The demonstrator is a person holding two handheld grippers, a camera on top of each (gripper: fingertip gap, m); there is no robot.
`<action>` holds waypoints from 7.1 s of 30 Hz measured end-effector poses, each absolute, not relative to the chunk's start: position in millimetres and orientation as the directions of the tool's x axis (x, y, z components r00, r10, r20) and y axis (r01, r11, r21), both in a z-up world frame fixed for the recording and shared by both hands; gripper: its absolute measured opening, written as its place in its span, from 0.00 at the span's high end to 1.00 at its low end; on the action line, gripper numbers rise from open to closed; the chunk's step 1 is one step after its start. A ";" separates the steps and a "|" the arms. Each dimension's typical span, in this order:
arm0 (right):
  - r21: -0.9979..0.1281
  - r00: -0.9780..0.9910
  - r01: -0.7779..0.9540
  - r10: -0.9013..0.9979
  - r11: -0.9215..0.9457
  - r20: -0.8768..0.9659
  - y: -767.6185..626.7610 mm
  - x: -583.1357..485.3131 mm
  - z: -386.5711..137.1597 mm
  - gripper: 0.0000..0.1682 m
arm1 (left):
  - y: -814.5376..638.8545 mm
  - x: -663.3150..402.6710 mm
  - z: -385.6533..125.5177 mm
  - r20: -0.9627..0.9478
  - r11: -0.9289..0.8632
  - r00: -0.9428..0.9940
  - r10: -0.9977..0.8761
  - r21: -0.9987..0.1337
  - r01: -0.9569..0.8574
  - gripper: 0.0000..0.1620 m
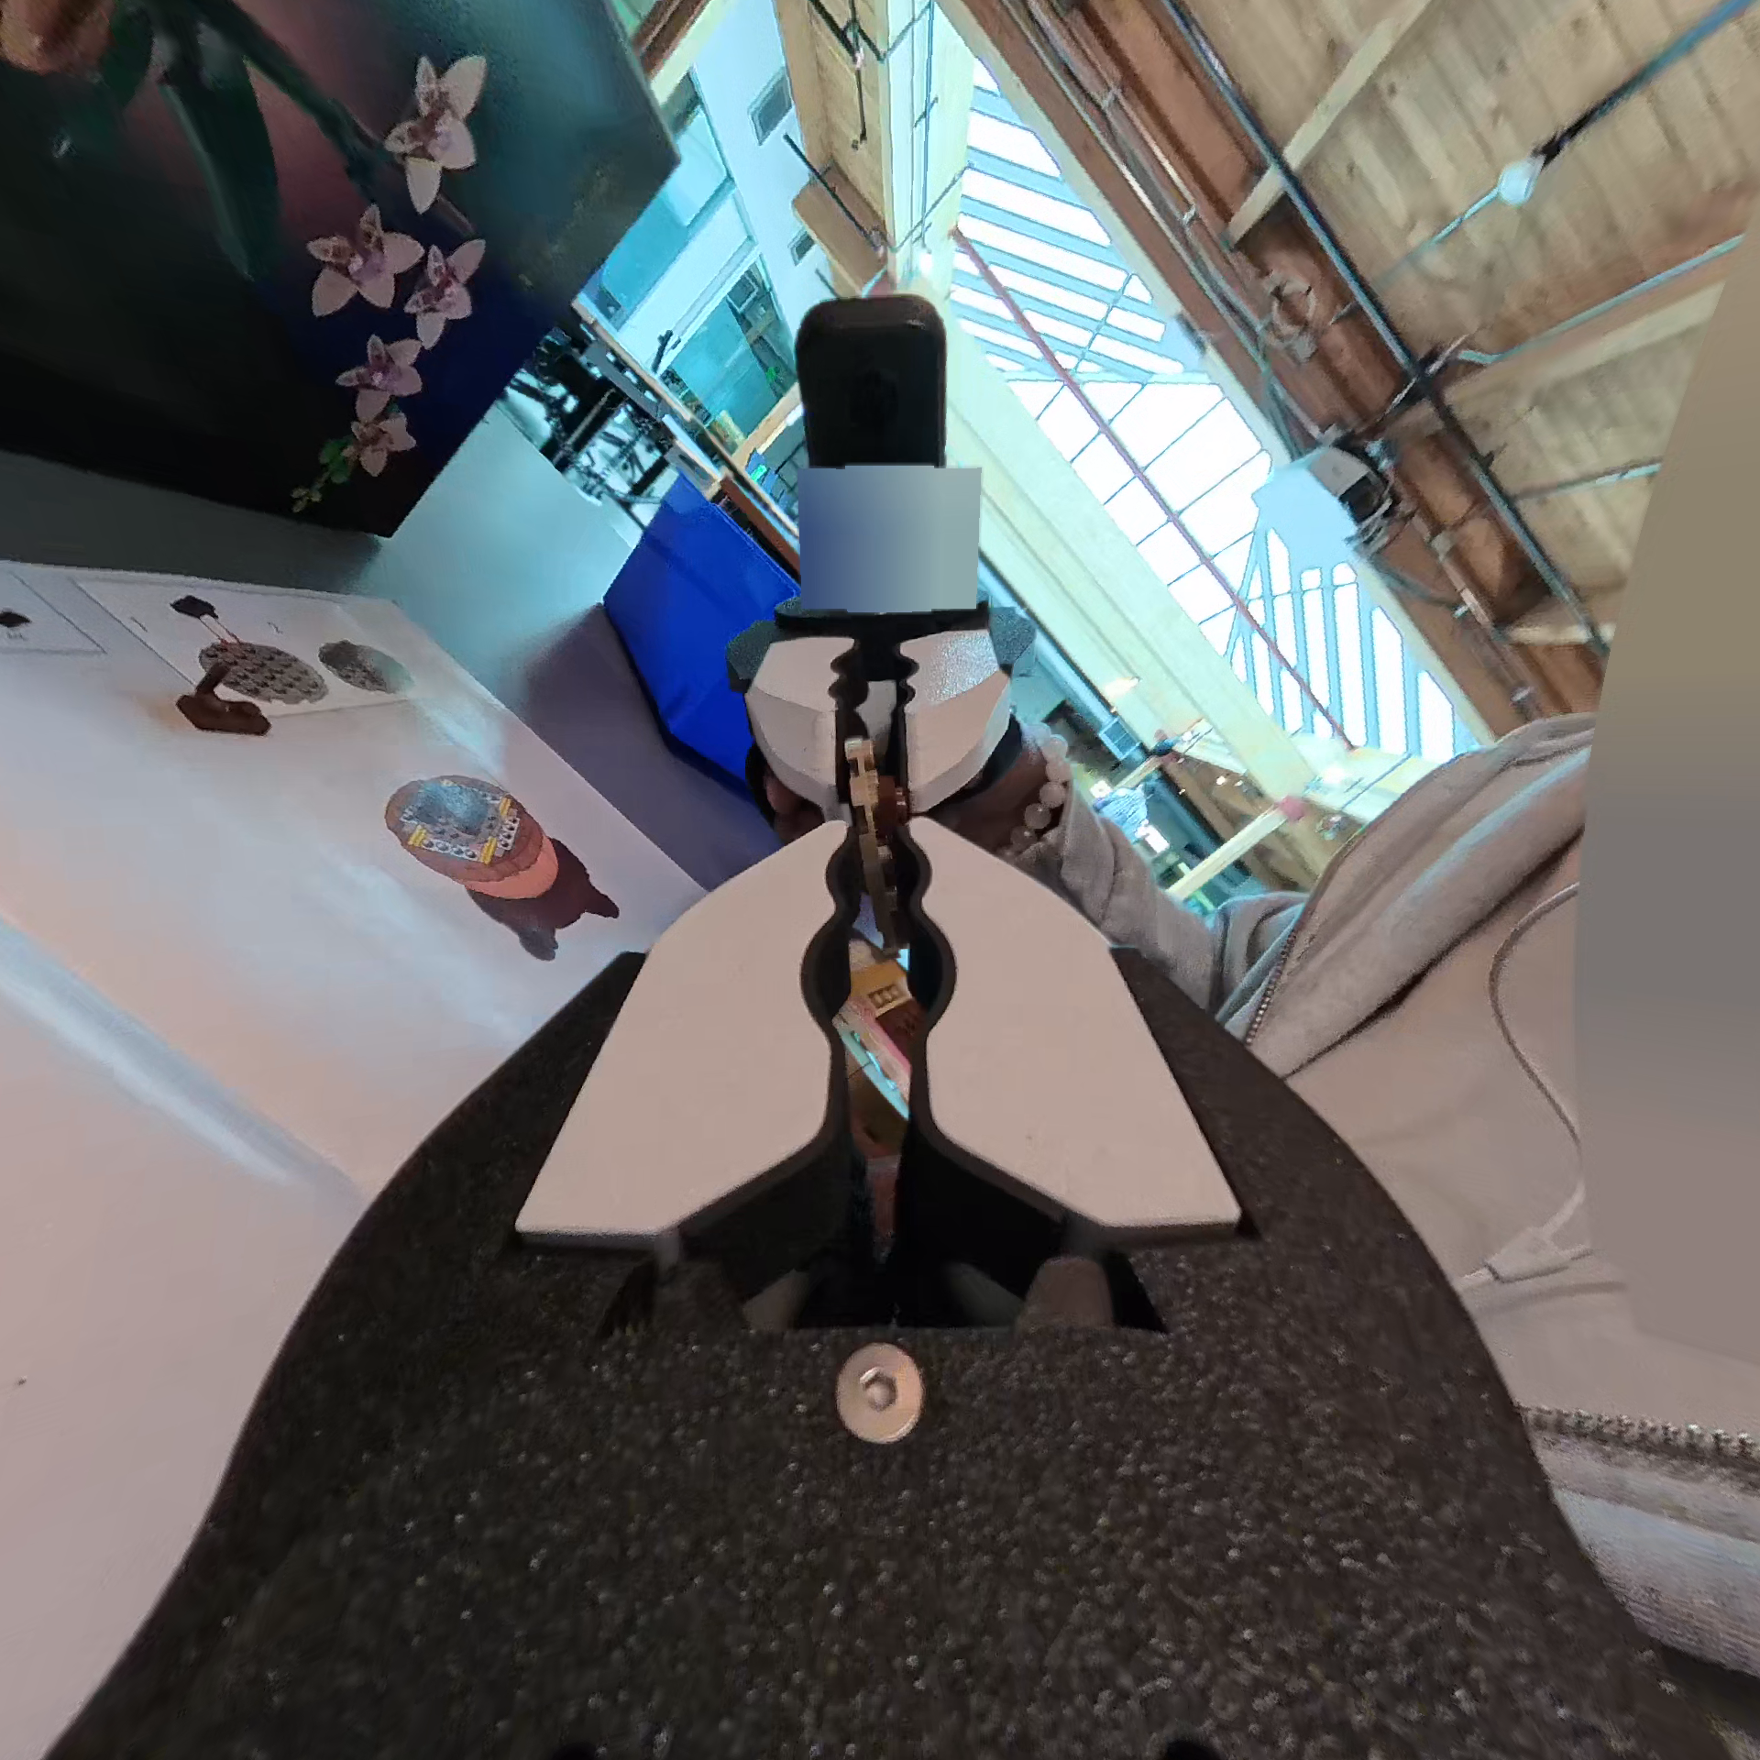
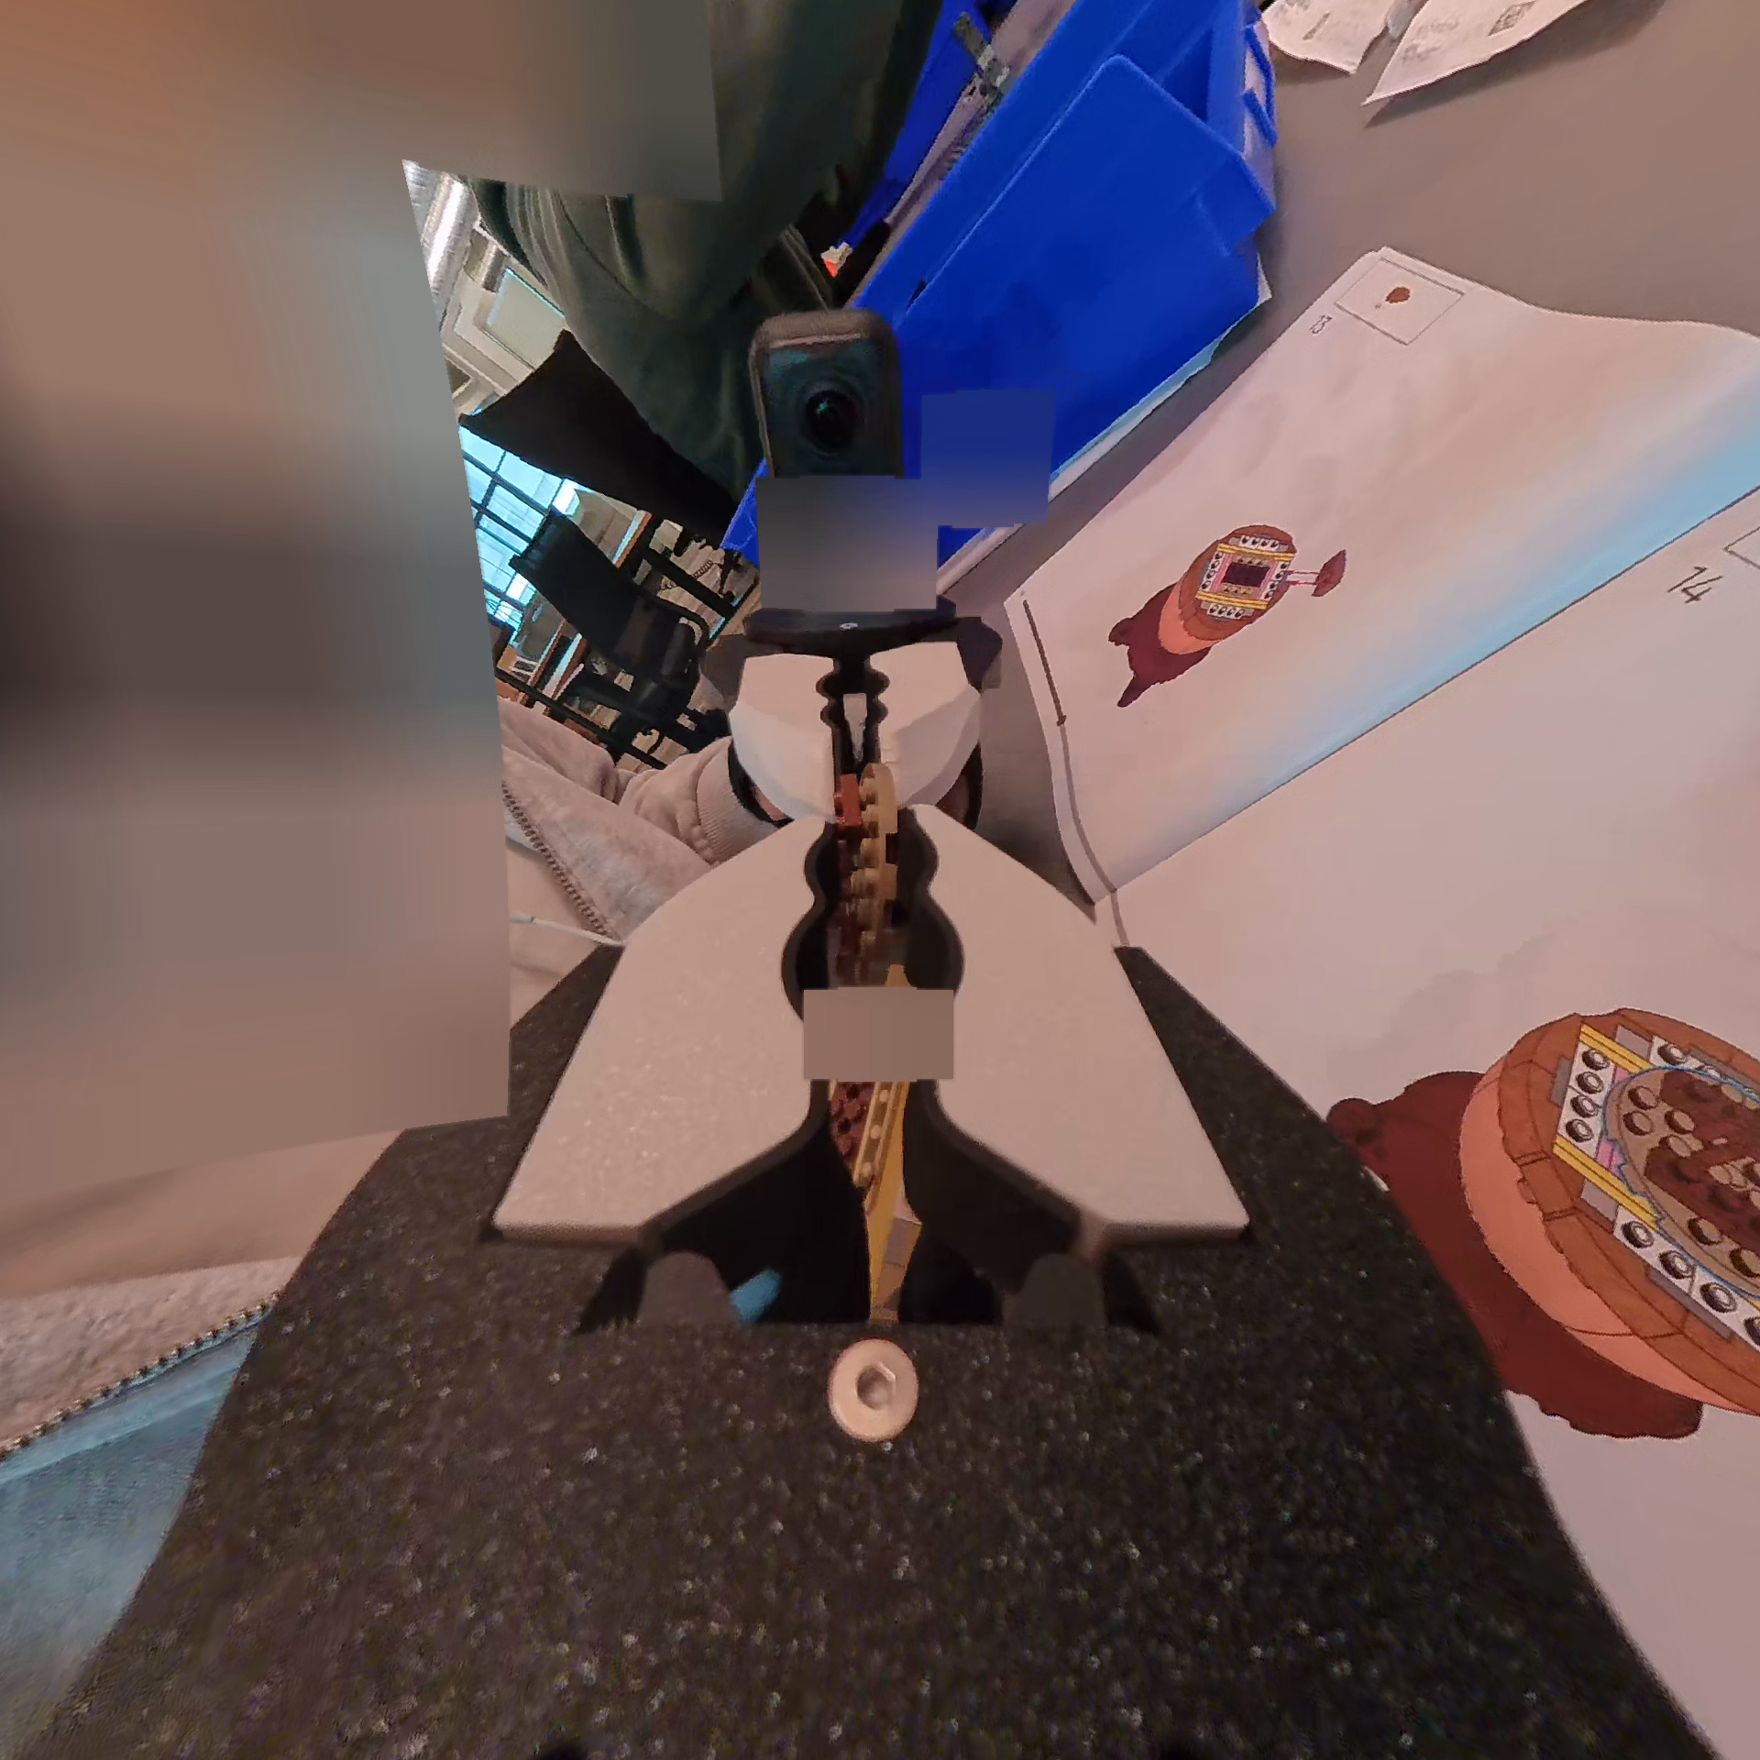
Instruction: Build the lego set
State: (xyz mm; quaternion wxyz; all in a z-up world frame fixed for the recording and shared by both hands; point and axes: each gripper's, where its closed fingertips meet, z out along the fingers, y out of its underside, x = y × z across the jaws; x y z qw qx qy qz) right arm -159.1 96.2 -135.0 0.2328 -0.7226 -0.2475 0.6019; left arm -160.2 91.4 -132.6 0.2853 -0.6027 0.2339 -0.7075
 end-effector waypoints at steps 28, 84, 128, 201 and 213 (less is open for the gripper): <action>-0.840 0.070 0.214 0.866 -0.499 -0.496 63.3 -159.2 -126.9 0.97 | 66.3 -162.2 -114.9 0.360 -0.369 -0.142 -0.922 -0.928 0.049 0.99; -0.848 0.101 0.064 0.849 -0.526 -0.519 69.0 -164.8 -111.9 0.97 | 69.5 -167.3 -110.0 0.239 -0.242 -0.115 -0.964 -0.970 0.008 0.97; -0.653 0.006 -0.316 0.687 -0.688 -0.727 109.6 -159.5 -89.1 0.94 | 113.9 -186.8 -81.8 0.760 -0.852 -0.436 -0.482 -0.292 0.434 0.98; -0.928 0.659 0.265 0.752 -0.263 -0.025 143.0 -75.2 -174.0 1.00 | 143.3 -195.3 -155.3 0.899 -0.856 -0.029 -0.436 -0.405 0.321 0.96; -0.919 0.638 0.254 0.766 -0.301 -0.074 136.3 -86.9 -180.5 1.00 | 144.9 -195.5 -156.9 0.905 -0.860 -0.026 -0.424 -0.393 0.324 0.96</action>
